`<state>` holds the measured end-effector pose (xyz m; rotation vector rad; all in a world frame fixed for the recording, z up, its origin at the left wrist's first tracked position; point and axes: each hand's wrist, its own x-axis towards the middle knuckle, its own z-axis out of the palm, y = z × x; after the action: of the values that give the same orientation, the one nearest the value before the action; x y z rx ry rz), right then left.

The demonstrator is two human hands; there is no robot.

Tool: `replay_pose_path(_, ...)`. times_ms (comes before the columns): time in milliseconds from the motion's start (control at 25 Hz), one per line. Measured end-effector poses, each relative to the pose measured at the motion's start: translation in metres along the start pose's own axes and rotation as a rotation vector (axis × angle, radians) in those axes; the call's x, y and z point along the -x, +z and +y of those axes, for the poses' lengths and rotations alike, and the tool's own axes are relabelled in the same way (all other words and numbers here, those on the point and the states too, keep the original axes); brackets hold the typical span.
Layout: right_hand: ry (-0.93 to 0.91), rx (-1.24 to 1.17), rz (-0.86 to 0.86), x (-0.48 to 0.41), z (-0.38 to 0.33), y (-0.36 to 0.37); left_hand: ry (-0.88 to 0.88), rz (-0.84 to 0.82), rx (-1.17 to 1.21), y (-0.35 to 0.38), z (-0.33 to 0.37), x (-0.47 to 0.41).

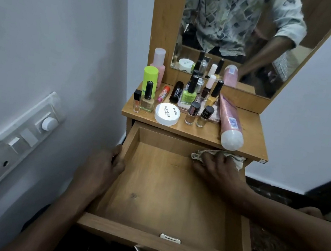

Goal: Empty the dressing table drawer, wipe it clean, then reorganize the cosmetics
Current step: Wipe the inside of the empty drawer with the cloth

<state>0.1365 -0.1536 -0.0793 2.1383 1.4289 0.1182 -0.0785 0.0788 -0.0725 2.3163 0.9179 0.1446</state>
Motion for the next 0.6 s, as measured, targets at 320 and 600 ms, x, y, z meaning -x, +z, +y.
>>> replay_pose_path(320, -0.316, 0.065, 0.429, -0.072, -0.057, -0.042, -0.004, -0.023, 0.009, -0.005, 0.007, 0.004)
replay_pose_path(600, -0.106, 0.227, 0.097, 0.000, 0.000, -0.015, -0.011, -0.028, 0.008, -0.004, 0.006, 0.000)
